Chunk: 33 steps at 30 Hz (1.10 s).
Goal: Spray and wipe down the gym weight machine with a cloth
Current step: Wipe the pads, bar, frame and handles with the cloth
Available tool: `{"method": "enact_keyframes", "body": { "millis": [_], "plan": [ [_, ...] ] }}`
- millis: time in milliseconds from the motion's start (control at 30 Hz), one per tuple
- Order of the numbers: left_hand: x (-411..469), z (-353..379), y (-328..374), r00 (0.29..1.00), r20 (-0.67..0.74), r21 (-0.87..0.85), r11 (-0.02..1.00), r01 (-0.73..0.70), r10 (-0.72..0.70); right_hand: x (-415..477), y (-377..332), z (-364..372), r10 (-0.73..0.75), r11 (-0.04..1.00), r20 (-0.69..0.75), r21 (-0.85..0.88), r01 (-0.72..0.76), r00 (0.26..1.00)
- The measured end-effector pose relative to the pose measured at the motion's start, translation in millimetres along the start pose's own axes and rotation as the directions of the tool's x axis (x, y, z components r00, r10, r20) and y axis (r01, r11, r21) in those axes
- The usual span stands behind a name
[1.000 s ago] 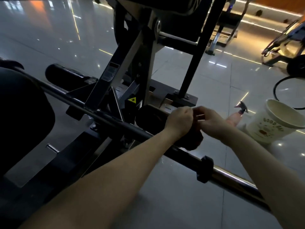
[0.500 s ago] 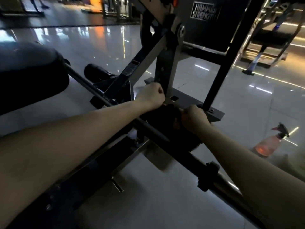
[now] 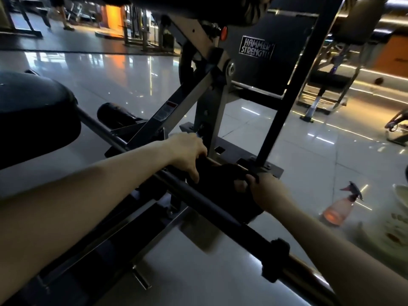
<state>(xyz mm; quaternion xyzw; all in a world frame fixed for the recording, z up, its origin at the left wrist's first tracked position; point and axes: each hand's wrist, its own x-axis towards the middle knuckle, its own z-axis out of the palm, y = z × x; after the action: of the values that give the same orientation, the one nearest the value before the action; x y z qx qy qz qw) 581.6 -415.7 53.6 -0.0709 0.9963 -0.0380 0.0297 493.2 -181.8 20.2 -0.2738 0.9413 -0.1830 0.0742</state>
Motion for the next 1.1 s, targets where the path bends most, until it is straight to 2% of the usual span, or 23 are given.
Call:
{"method": "enact_keyframes", "body": {
  "millis": [67,167,300,367,433,600,700,800,867,1000,1100],
  "plan": [
    [3,3,-7,0.999,-0.031,0.016,0.999,-0.040,0.041,11,-17,2,-0.029,0.994,-0.070,-0.110,0.021,0.997],
    [5,13,-19,0.992,-0.092,0.013,0.996,-0.084,0.085,33,-60,15,-0.067,0.986,-0.068,-0.160,0.055,0.995],
    [5,30,-27,0.980,-0.199,-0.093,0.995,-0.034,0.015,66,-116,38,-0.134,0.990,0.030,-0.034,0.135,0.991],
    [4,32,-29,0.974,-0.227,-0.139,0.990,-0.014,-0.018,71,-119,36,-0.124,0.991,0.092,0.054,0.119,0.988],
    [5,30,-29,0.976,-0.218,-0.137,0.990,-0.028,-0.002,66,-102,27,-0.180,0.979,0.091,0.111,0.170,0.979],
    [8,18,-25,0.992,-0.124,-0.066,0.997,-0.045,0.037,27,-46,2,-0.285,0.956,0.054,-0.058,0.288,0.957],
    [9,11,-20,0.994,-0.090,0.024,0.997,-0.068,0.070,0,-14,-6,-0.250,0.962,0.024,-0.105,0.251,0.968],
    [8,8,-18,0.993,-0.079,0.046,0.996,-0.083,0.086,-18,10,-13,-0.148,0.973,0.036,-0.173,0.152,0.988],
    [6,10,-19,0.992,-0.089,0.020,0.996,-0.086,0.087,-19,15,-18,-0.074,0.990,0.060,-0.114,0.081,0.995],
    [5,19,-25,0.989,-0.127,-0.094,0.991,-0.094,0.082,-12,17,-9,-0.011,0.991,0.141,0.135,-0.008,0.990],
    [5,22,-28,0.987,-0.136,-0.131,0.986,-0.099,0.081,-1,29,8,-0.087,0.992,0.174,0.102,0.070,0.981]
  ]
}}
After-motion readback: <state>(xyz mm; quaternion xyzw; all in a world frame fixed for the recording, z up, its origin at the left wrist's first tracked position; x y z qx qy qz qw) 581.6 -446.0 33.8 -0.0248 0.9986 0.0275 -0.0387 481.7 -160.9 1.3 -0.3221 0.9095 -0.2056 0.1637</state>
